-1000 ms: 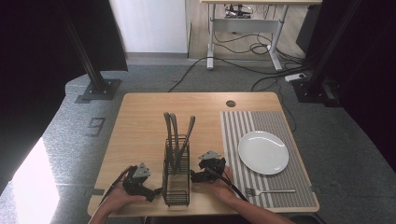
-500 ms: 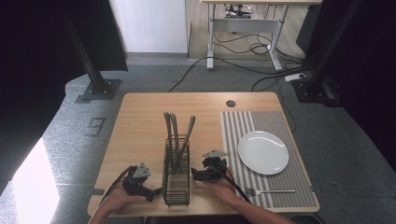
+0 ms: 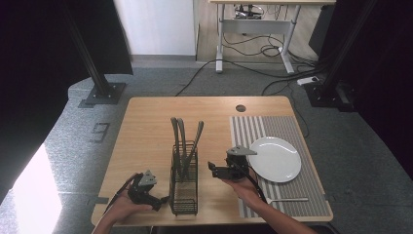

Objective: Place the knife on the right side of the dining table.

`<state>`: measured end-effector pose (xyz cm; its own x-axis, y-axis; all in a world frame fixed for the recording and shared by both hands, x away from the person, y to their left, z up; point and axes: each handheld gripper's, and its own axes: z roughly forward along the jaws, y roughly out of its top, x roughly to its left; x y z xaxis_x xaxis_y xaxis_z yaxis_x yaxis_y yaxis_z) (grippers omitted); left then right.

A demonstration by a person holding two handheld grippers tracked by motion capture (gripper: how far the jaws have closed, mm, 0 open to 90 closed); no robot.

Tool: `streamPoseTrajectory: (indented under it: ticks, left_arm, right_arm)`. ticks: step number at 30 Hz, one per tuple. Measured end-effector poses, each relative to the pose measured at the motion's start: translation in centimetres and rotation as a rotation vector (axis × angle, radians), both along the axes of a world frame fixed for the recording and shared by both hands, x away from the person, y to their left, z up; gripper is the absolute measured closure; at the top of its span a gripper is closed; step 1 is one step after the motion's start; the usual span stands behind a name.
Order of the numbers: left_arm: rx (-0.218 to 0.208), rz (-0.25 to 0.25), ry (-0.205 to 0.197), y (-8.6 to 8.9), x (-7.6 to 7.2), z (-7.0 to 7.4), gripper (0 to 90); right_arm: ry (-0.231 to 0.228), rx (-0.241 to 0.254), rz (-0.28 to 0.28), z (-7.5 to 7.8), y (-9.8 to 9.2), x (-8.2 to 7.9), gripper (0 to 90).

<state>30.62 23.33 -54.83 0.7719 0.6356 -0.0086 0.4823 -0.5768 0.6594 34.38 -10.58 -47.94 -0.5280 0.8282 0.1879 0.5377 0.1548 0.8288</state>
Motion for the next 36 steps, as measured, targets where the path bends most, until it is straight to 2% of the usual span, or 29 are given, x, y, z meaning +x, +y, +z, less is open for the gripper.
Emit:
streamPoseTrajectory:
  ticks: [4, 12, 19, 26, 36]
  left_arm:
    - [0.000, 0.000, 0.000, 0.0, 0.0, 0.0, 0.0]
    - [0.000, 0.000, 0.000, 0.0, 0.0, 0.0, 0.0]
    - [0.000, 0.000, 0.000, 0.0, 0.0, 0.0, 0.0]
    - [-0.001, 0.001, 0.000, 0.0, 0.0, 0.0, 0.0]
    - [0.000, 0.004, 0.000, 0.0, 0.0, 0.0, 0.0]
  right_arm:
    - [-0.032, 0.004, 0.006, 0.9, -0.3, 0.1, 13.6]
    - [-0.031, 0.027, 0.022, 1.8, -0.7, 0.7, 14.8]
    - [-0.062, 0.050, 0.034, 2.9, -0.8, 1.4, 19.0]
    - [-0.072, 0.060, 0.041, 3.4, -0.6, 2.2, 21.1]
    - [-0.076, 0.083, 0.072, 3.9, 0.3, 4.1, 24.9]
